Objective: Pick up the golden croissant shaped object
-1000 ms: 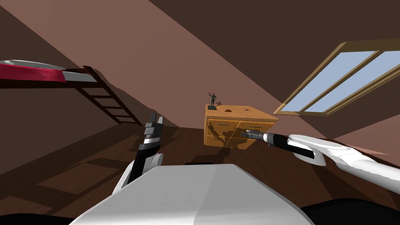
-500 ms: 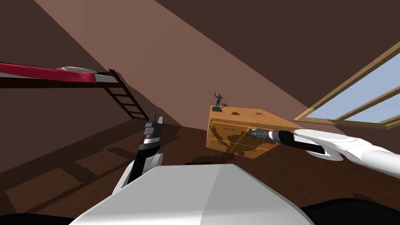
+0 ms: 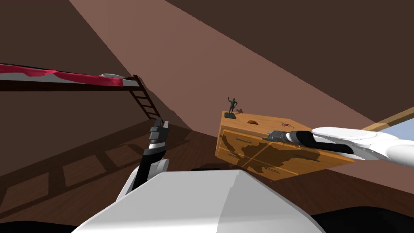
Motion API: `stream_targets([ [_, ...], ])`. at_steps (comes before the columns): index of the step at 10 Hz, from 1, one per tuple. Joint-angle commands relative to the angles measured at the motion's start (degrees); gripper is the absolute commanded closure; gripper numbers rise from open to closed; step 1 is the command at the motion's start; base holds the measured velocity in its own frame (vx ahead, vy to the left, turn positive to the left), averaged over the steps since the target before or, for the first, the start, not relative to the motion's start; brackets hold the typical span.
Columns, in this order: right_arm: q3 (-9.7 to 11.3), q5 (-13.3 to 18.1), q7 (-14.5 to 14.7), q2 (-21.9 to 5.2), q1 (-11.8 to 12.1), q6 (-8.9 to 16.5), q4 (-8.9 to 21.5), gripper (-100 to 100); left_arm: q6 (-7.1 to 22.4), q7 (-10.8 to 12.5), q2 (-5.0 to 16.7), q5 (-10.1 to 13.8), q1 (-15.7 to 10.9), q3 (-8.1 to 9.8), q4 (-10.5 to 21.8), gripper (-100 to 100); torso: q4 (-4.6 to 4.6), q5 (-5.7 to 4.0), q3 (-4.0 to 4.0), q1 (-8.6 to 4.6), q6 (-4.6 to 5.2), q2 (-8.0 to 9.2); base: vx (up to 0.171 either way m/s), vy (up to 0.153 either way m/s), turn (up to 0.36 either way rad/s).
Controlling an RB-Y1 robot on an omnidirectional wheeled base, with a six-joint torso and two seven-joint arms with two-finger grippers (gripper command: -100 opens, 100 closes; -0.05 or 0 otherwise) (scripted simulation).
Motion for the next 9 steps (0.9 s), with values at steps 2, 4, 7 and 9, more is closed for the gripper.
stream_targets([
  [2, -0.4, 0.6, 1.6, -2.4, 1.9, 0.4, 1.1, -100, 0.0, 0.0, 0.0, 0.0, 0.0, 0.0, 0.0, 0, 0.04, 0.03, 0.1, 0.15, 0.03, 0.17, 0.051, -0.039, 0.137],
  [4, 1.3, 3.0, 3.0, -5.1, 2.0, -0.3, 3.9, -100, 0.0, 0.0, 0.0, 0.0, 0.0, 0.0, 0.0, 0, -0.02, 0.02, -0.05, -0.06, -0.09, -0.1, 0.154, -0.138, 0.438],
  [7, 3.5, 5.8, 4.7, -7.1, 2.5, -1.2, 6.8, -100, 0.0, 0.0, 0.0, 0.0, 0.0, 0.01, 0.0, 0, -0.04, -0.09, -0.1, -0.26, 0.04, -0.16, 0.119, -0.17, 0.23],
  [9, 3.5, 5.8, 4.7, -7.1, 2.5, -1.2, 6.8, -100, 0.0, 0.0, 0.0, 0.0, 0.0, 0.01, 0.0, 0, -0.01, -0.05, -0.03, -0.15, 0.01, -0.04, 0.058, -0.103, 0.127],
])
